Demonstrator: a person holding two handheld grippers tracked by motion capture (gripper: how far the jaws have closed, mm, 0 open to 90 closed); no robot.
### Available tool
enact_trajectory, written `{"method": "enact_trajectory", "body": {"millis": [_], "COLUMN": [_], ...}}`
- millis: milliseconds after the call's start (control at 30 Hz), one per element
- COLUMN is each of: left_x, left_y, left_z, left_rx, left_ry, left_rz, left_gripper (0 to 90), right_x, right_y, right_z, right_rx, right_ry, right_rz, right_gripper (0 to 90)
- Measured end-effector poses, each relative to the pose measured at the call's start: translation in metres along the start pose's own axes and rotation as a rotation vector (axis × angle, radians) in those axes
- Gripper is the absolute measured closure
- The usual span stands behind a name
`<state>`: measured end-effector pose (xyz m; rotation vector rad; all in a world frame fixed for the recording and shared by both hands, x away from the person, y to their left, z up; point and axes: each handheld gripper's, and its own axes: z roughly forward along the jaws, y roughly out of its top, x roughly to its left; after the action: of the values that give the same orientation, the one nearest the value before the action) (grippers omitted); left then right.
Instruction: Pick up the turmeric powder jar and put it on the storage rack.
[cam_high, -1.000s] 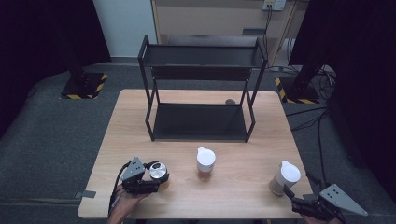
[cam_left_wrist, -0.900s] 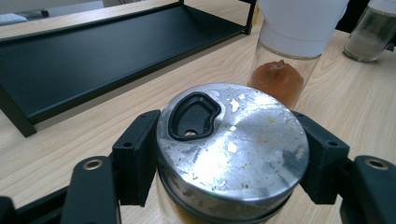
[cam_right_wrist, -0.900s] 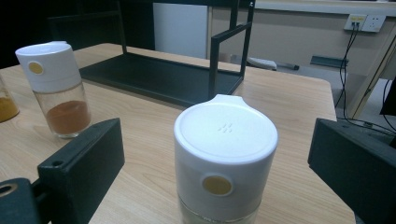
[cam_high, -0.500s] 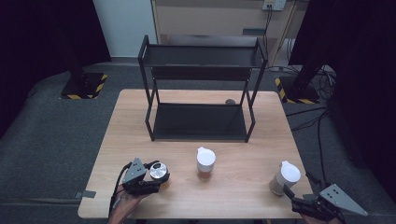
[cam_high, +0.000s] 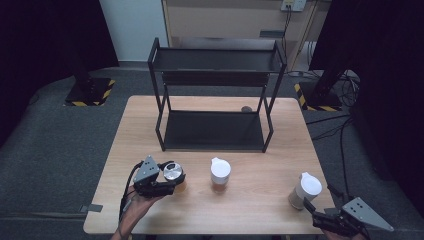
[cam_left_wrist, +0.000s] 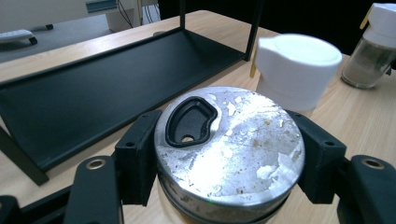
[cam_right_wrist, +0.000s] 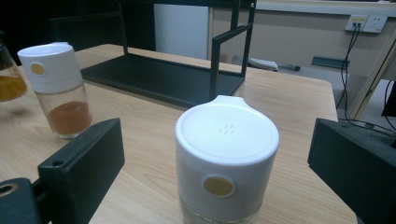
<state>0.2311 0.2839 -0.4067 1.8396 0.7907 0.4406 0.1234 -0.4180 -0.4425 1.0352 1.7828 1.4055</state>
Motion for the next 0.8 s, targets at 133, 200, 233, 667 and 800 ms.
{"method": "enact_trajectory", "body": {"millis": [133,200,233,667,800], "left_x": [0.0,0.001,0.001,0.018,0.02], "left_y": [0.014,0.021,0.021,0.06,0.071], "left_z": [0.005,0.007,0.007,0.026,0.038], "left_rx": [-0.003,0.002,0.002,-0.001,0.007], "left_ry": [0.006,0.009,0.009,0.028,0.063], "left_rz": [0.003,0.006,0.006,-0.024,-0.023], "left_gripper": [33.0,33.1,33.1,33.7,33.8], "right_x": [0.0,0.0,0.0,-0.001,-0.001], "right_y": [0.0,0.0,0.0,-0.001,-0.001], "right_z": [0.0,0.0,0.0,0.0,0.0], "right_rx": [-0.001,-0.002,-0.002,-0.006,-0.006], "right_ry": [0.002,0.003,0.003,0.005,0.006], "right_rz": [0.0,0.0,0.0,0.002,0.001], "right_gripper": [3.8,3.8,3.8,3.9,3.9]}}
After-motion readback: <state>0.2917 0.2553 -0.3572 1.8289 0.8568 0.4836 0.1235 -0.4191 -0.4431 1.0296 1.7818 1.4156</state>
